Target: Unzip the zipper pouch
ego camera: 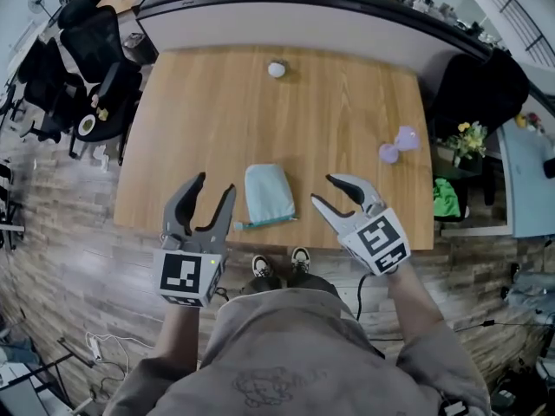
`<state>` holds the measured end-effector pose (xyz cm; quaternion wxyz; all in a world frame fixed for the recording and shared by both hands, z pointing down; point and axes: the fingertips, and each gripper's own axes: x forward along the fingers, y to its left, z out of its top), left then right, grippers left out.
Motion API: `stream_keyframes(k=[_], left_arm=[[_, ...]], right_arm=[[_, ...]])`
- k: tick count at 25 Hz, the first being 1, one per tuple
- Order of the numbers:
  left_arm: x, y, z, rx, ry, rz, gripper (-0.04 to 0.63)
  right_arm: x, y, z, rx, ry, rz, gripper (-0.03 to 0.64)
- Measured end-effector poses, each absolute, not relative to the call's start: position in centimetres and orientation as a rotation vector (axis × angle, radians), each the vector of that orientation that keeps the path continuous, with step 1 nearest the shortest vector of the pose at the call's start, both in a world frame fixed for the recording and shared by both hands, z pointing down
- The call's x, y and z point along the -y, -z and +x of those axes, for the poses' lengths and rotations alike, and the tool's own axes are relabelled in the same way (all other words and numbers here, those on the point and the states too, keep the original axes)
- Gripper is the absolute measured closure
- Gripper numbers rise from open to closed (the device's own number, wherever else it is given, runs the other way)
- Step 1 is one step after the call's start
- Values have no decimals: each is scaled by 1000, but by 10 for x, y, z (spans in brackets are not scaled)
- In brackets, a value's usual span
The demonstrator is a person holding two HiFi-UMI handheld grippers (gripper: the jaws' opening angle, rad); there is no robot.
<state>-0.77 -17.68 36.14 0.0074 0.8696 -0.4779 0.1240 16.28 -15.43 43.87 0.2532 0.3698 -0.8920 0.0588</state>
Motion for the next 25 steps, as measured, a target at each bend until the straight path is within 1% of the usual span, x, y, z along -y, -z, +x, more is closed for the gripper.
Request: stream_keyframes(k=[8,13,25], left_arm=[[172,-426,-4,1437,-497,2610,391],[169,-466,-6,1418,-565,2546,391],[147,-547,-10,1414,-639,2371,396]], right_arm=[[158,-539,157,2277,-124,666,439],[152,-603,151,2168,-46,435,439],[133,-698,133,2061,211,-54,440]])
